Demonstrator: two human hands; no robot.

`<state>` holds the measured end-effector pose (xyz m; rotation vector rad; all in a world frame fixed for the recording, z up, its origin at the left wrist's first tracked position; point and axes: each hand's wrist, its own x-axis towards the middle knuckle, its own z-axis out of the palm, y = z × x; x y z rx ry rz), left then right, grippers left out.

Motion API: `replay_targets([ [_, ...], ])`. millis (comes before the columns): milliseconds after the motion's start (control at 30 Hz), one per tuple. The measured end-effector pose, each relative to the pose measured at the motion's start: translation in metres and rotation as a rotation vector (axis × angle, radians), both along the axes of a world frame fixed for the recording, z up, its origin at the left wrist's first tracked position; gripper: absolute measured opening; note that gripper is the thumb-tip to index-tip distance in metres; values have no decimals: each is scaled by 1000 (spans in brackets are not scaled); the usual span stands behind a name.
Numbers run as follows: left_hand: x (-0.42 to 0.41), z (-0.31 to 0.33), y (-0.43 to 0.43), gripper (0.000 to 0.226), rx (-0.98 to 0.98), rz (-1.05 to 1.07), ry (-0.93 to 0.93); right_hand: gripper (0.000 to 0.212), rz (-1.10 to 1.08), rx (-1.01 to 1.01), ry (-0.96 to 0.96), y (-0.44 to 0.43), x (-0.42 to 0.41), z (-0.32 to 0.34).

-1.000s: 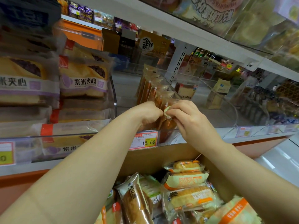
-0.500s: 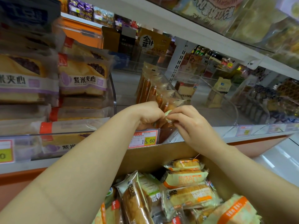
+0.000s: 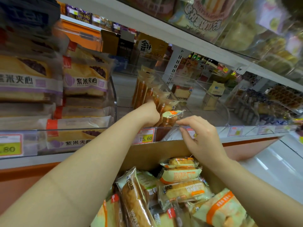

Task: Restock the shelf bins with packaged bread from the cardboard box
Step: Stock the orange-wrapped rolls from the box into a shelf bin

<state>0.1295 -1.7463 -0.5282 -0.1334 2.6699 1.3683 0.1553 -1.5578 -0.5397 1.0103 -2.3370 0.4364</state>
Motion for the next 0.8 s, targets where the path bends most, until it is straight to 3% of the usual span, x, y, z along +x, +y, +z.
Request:
replay_targets([
  [100, 15, 3, 1, 69, 3, 36, 107, 17, -66, 64, -76, 17, 16, -8],
  [267, 34, 9, -4, 66, -2, 64, 214, 30, -208, 530, -575, 26, 23, -21],
  [367, 39, 10, -10, 66, -8, 56, 227, 41, -244, 698, -676, 20, 23, -31],
  [467, 41, 9, -16, 62, -24, 33, 247, 50, -227, 754, -679, 11, 22, -40],
  [667, 45, 8, -24, 54, -35, 3, 270, 51, -246, 1003, -408, -6, 21, -52],
  [800, 52, 10, -25, 52, -38, -8, 277, 39, -225, 839, -461, 0, 21, -40],
])
